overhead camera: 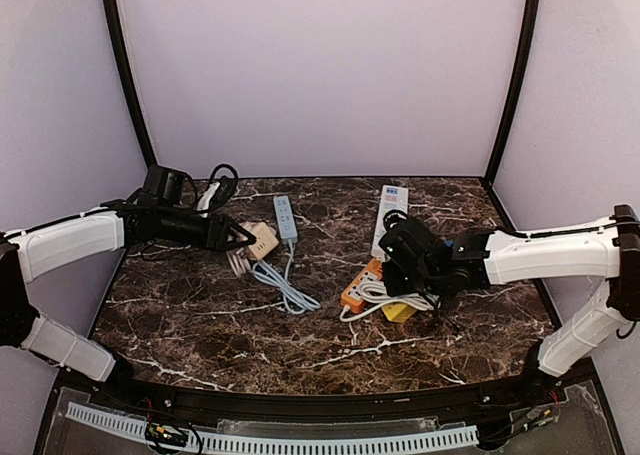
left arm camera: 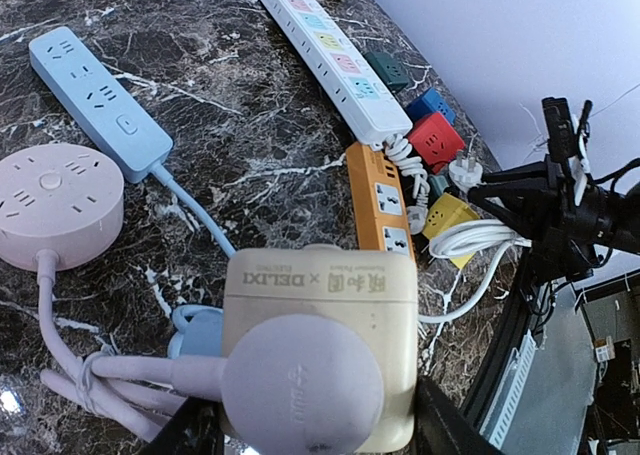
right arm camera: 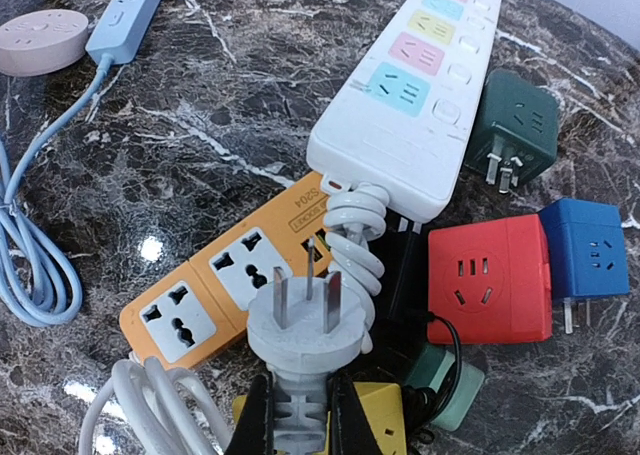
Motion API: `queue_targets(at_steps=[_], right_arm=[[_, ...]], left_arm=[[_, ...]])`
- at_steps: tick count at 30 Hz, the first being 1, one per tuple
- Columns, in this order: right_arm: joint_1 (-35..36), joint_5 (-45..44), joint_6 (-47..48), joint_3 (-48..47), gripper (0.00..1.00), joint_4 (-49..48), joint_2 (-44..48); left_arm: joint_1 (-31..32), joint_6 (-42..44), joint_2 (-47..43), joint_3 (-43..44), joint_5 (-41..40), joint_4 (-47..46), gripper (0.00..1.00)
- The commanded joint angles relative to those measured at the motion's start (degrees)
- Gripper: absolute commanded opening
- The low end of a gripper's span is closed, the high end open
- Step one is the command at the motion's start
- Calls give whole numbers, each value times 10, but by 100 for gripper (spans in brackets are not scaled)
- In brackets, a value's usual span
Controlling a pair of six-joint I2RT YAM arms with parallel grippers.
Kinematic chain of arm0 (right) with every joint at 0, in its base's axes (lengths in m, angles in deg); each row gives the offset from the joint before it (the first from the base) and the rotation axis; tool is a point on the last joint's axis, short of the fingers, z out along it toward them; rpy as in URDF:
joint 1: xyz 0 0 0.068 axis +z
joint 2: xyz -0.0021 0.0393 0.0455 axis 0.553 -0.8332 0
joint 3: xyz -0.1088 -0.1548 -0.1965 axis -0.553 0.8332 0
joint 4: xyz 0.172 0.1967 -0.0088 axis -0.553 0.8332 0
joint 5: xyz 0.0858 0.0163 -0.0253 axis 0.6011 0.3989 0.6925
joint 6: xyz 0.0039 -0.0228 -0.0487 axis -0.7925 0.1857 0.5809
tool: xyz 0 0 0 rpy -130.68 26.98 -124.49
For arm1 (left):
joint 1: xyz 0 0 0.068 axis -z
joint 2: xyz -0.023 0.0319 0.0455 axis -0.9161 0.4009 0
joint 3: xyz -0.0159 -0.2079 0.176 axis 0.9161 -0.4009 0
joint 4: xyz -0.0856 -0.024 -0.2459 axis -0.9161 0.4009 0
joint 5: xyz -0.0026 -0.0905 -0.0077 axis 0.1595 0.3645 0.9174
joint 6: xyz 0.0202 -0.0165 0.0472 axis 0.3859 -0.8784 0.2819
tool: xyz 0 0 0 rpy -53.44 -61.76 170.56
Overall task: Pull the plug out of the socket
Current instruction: Place the plug at the center of the board.
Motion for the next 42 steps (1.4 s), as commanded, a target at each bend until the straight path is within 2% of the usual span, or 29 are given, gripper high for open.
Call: queue_targets(at_steps=[1, 7, 13, 15, 21, 27, 30, 35, 42], right_arm=[[-43, 96, 7, 29, 10, -90, 19], [-70, 144, 7, 63, 55, -118, 56], [-72, 143, 24, 77, 82, -113, 110], [-73, 145, 33, 77, 88, -106, 132], [-71, 248, 53, 68, 97, -107, 201], [-52, 288, -108, 71, 99, -114, 248], [-24, 290, -180, 88, 98, -154, 251], [36, 292, -255, 88, 96, -249, 201], [66, 333, -273, 20, 94, -307, 85]], left_arm=[[-1, 7, -17, 1, 50, -52, 2], [-1, -7, -5, -1, 71, -60, 1], [15, 3, -14, -2, 65, -57, 2], [29, 12, -19, -1, 55, -50, 2], [92, 4, -37, -13, 29, -74, 2], [176, -8, -89, -86, -38, -220, 2], [206, -11, -111, -114, -75, -283, 2], [233, -2, -122, -136, -117, -346, 1], [256, 8, -129, -145, -143, -381, 1]])
